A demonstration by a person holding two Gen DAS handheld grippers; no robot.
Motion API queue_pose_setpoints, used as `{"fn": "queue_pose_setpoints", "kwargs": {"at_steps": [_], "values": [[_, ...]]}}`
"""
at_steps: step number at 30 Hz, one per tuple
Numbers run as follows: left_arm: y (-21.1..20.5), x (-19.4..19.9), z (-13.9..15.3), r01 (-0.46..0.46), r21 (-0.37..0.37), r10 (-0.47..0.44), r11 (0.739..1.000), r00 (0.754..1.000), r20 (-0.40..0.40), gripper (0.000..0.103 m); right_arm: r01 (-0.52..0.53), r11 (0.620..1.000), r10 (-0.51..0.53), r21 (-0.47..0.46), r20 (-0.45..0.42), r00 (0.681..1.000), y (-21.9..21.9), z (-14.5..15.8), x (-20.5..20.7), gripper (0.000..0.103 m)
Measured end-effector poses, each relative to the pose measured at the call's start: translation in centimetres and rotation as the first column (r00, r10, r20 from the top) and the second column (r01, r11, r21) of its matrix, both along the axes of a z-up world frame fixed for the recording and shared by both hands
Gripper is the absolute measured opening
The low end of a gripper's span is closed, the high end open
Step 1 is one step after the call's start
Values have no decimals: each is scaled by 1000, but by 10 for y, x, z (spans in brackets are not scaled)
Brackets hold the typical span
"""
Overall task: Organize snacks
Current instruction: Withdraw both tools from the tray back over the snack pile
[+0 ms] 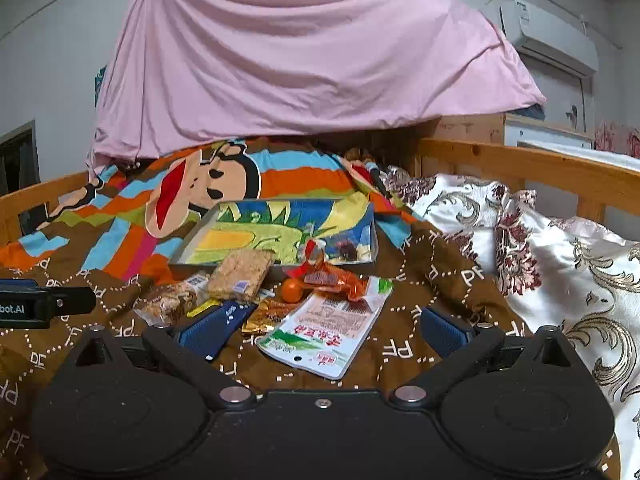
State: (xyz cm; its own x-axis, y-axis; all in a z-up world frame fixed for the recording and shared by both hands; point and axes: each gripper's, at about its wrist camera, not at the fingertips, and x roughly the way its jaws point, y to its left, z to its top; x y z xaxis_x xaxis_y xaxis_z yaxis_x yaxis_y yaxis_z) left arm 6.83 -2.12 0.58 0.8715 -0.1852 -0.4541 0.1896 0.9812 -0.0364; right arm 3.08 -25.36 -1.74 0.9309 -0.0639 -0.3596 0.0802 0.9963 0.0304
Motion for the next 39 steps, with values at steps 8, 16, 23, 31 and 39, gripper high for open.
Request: {"fn": "queue_pose_setpoints", "kwargs": {"at_steps": [8, 16, 23, 31, 39], "values": [[3, 2, -6, -19, 14, 19, 1000, 1000, -15, 103, -15, 999, 14, -48, -36, 999, 8, -4, 5, 103], [-4, 12, -15, -7, 32, 8, 999, 999, -39, 103, -73, 997, 70, -26, -104, 992, 7, -9, 21, 103], [-12, 23, -24, -8, 23, 9, 1000, 998, -62, 103, -36, 999, 31, -21, -170, 985, 3, -15, 37, 102], [-20, 40, -23, -21, -15, 20, 1000, 998, -62, 103, -39, 999, 33, -23, -228, 973, -2, -19, 55, 102], [-37, 77, -31, -14, -13, 12, 1000, 995, -98, 103, -113, 991, 97, -74, -186, 978, -15, -12, 75, 102]]}}
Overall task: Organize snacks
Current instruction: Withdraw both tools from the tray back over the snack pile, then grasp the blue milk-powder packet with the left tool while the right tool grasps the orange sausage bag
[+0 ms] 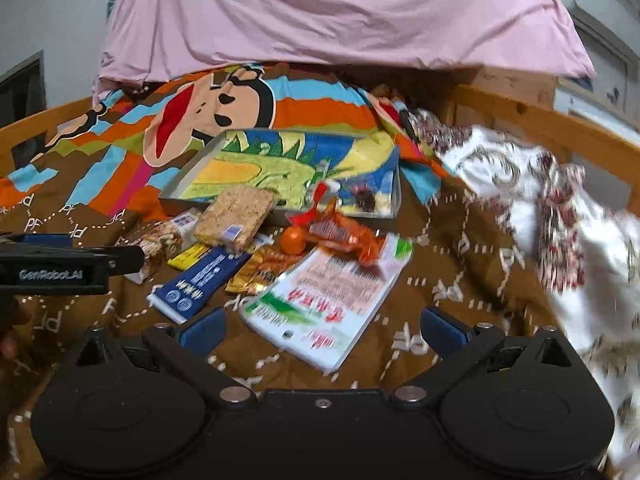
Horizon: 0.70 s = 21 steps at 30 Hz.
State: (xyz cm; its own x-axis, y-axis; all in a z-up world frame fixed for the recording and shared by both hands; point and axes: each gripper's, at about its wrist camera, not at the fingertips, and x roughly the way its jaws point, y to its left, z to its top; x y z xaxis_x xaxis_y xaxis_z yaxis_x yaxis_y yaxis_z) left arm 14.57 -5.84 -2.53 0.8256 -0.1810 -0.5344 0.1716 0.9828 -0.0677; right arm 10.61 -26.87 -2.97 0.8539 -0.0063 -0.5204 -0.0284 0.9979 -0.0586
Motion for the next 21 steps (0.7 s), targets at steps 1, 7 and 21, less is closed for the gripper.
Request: {"fn": "queue_pose_setpoints", "kwargs": {"at_steps": [1, 7, 21], "values": [[-1, 4, -2, 1, -21, -1, 1000, 1000, -5, 103, -1, 1000, 1, -3, 5, 1000, -3, 1, 3, 102], [-20, 31, -16, 71, -56, -73, 996, 997, -36, 103, -32, 999, 33, -20, 27, 999, -22, -4, 16, 103], [-30, 75, -40, 178, -64, -188, 982, 959, -213, 96, -110, 978, 117, -176, 35, 992, -22, -32, 78, 102]]}}
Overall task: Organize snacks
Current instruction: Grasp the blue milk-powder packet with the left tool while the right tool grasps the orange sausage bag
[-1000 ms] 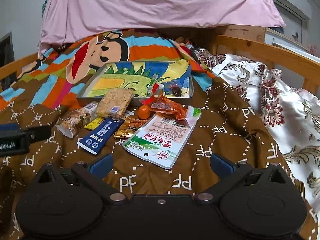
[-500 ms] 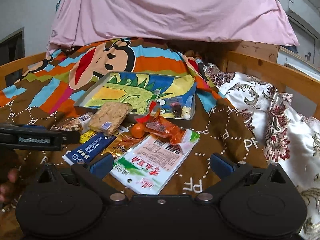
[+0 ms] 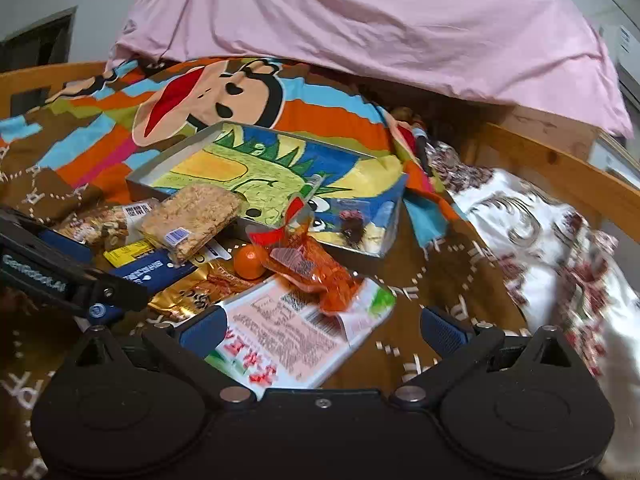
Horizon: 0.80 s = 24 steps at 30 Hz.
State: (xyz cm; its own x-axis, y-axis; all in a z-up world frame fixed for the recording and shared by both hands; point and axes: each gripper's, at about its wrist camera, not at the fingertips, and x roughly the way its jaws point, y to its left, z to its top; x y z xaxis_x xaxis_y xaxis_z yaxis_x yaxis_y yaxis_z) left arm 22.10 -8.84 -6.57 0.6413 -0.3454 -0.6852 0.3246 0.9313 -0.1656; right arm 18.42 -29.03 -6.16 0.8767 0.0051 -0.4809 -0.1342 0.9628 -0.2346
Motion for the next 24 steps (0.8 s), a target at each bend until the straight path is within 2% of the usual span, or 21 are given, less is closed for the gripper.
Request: {"fn": "queue_pose_setpoints", "kwargs": {"at_steps": [4, 5, 8, 10, 12, 15, 20, 24], "values": [[-8, 5, -2, 42, 78, -41, 996, 999, -11, 85, -43, 995, 45, -85, 27, 999, 8, -12, 22, 102], [-9, 6, -2, 53, 87, -52, 995, 999, -14, 80, -50, 993, 53, -106, 32, 998, 10, -15, 26, 102], [-13, 9, -4, 69, 108, -66, 992, 997, -31, 74, -66, 987, 72, -148, 32, 997, 15, -21, 37, 102], [-16, 10, -5, 78, 120, -74, 990, 997, -37, 66, -68, 982, 74, -173, 28, 997, 17, -25, 43, 102], [-19, 12, -5, 84, 127, -79, 988, 996, -46, 64, -62, 979, 68, -193, 24, 997, 20, -29, 49, 100], [-26, 16, -7, 89, 147, -81, 985, 995, -59, 59, -59, 980, 62, -189, 10, 998, 20, -34, 59, 95], [-27, 26, -5, 106, 136, -94, 985, 991, -94, 58, -57, 989, 57, -134, -4, 998, 13, -37, 72, 92], [-21, 33, -8, 103, 125, -90, 987, 991, -102, 48, -51, 996, 48, -70, -31, 998, 6, -41, 83, 89]]}}
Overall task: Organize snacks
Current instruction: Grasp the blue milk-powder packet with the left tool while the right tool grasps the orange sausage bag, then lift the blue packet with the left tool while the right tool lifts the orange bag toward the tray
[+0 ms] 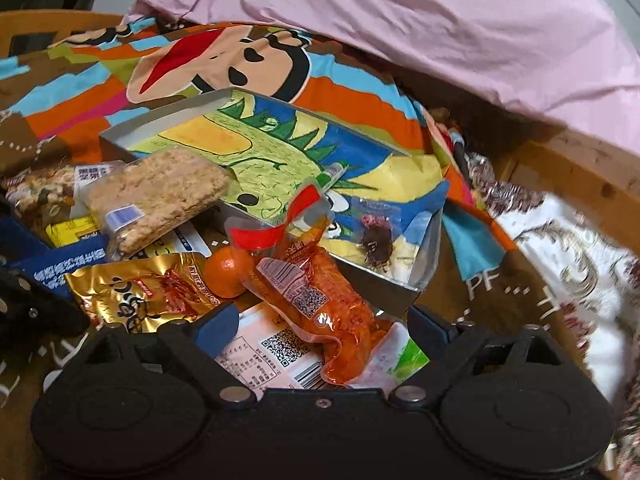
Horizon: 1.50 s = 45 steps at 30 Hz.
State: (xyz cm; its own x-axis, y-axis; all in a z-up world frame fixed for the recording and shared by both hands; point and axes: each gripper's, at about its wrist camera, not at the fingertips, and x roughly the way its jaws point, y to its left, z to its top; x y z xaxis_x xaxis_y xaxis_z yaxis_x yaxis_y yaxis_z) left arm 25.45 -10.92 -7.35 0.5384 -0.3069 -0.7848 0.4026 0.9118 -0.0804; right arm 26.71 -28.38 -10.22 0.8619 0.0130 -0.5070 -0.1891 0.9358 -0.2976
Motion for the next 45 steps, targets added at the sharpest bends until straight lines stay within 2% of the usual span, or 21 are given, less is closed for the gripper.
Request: {"fn": "queue_pose_setpoints", "kwargs": {"at_steps": [2, 5, 8, 9, 10, 20, 25, 34, 38, 45], "values": [[0, 2, -1, -8, -3, 8, 1000, 1000, 0, 46, -1, 1000, 1, 10, -9, 1000, -1, -1, 2, 85], [-2, 0, -1, -10, 11, 10, 1000, 1000, 11, 42, -7, 1000, 7, 9, -12, 1000, 1, -3, 4, 74], [-1, 0, -1, -33, 5, 32, 999, 999, 9, 39, -9, 1000, 9, -13, 0, 1000, 5, -3, 2, 53], [-1, -1, -1, -43, 0, 43, 999, 999, 8, 38, -13, 1000, 13, -17, 2, 1000, 5, -3, 1, 39], [-1, -2, -1, -55, -3, 55, 998, 998, 5, 37, -20, 1000, 20, -20, 2, 1000, 7, -2, 0, 38], [7, -28, 8, -139, -19, 138, 990, 990, -30, 34, -71, 997, 70, -39, -11, 997, 22, 9, -27, 37], [13, -52, 8, -205, -66, 203, 976, 978, -43, 34, -67, 998, 67, -14, -22, 998, 21, 16, -46, 37], [18, -98, 16, -275, -123, 270, 953, 961, -63, 34, -58, 998, 58, 21, 29, 998, 16, 42, -85, 37], [22, -117, 27, -287, -171, 284, 943, 958, -38, 34, -48, 998, 46, 36, 52, 998, 14, 53, -101, 37], [15, -132, 56, -250, -227, 267, 941, 963, 47, 34, -25, 998, 19, 50, 118, 993, 9, 71, -123, 37]]}}
